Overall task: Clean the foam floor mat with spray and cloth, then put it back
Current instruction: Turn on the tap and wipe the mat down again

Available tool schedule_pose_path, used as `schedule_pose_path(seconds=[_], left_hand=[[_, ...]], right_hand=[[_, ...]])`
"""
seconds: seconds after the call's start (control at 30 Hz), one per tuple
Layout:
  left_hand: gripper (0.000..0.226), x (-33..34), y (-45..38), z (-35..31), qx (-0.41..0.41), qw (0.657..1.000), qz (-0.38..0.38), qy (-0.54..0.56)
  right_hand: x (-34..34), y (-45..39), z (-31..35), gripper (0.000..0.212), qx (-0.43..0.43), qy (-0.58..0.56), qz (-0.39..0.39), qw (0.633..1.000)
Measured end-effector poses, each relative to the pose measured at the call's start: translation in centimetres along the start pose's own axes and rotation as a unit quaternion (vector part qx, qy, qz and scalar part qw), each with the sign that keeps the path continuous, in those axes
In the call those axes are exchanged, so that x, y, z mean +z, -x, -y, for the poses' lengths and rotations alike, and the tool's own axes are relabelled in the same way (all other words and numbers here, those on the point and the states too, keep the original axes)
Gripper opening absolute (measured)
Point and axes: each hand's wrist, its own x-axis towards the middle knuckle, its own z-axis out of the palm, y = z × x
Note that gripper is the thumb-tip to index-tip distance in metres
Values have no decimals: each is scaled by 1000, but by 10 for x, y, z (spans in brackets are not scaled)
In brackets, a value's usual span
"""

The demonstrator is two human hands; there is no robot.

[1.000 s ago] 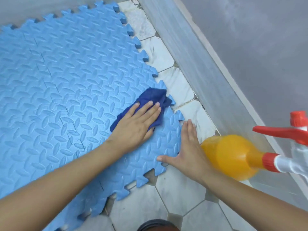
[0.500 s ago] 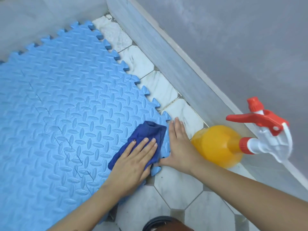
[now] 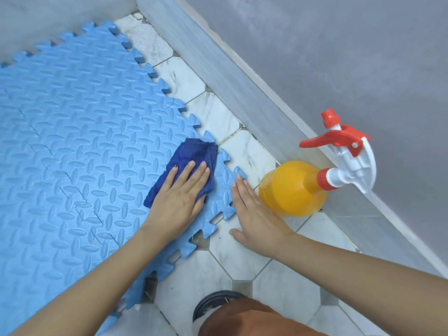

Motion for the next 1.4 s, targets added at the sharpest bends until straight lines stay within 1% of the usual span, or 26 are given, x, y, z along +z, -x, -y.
schedule_pose_path(seconds=[0.07,0.1,0.13,0.2,0.27,0.3,0.43,0.5,0.57,0.67,0.73,0.8,0.83,0.87,0.97,1.13,1.23,1.33,1.4], left_hand=[[60,1,21,-3,25,1000,10,-12],[63,0,27,-2,25,999,10,-21],[66,-1,30,-1,12,999,9,-30],[73,-6,29,2,-40,999,17,-26],[70,-10,24,2,-86,996,36,16],[66,-11,22,0,-95,994,36,41],[63,-15,27,-13,-83,988,-15,128],[63,-19,35,-25,-73,981,-44,177],[68,-21,43,-45,-37,978,-59,199],[73,-10,51,-84,39,982,-38,181],[74,-3,52,-110,81,985,-8,152],[63,0,51,-128,127,989,21,70],[57,0,50,-134,132,990,27,33],[57,-1,49,-136,119,992,28,21],[74,0,45,-133,68,996,24,55],[67,-4,31,-122,58,998,-11,18],[66,-6,28,-114,43,999,-23,7],[66,-7,26,-107,25,999,-37,7],[66,-9,26,-103,13,999,-42,5]], right_hand=[[-1,-2,0,94,-1,-5,3,1000],[-1,-2,0,93,-1,-7,2,1000],[0,-2,-1,92,0,-9,1,1000],[2,0,-2,91,1,-15,-9,1000],[3,5,-3,89,1,-30,-19,999],[2,9,-5,88,-4,-37,-23,999],[6,37,-12,81,-22,-55,-36,998],[14,58,-18,79,-12,-51,-44,998],[25,81,-25,77,13,-29,-66,997],[40,112,-33,76,63,0,-79,995],[49,127,-37,86,119,1,-89,989],[53,136,-42,96,185,-29,-97,978],[54,138,-45,98,204,-31,-102,973],[54,138,-48,99,217,-28,-108,970],[53,133,-50,99,232,-36,-121,965],[52,128,-47,103,247,-53,-126,959],[52,126,-39,99,226,-50,-118,966],[50,120,-27,94,181,-54,-128,974],[48,116,-19,93,154,-56,-120,979]])
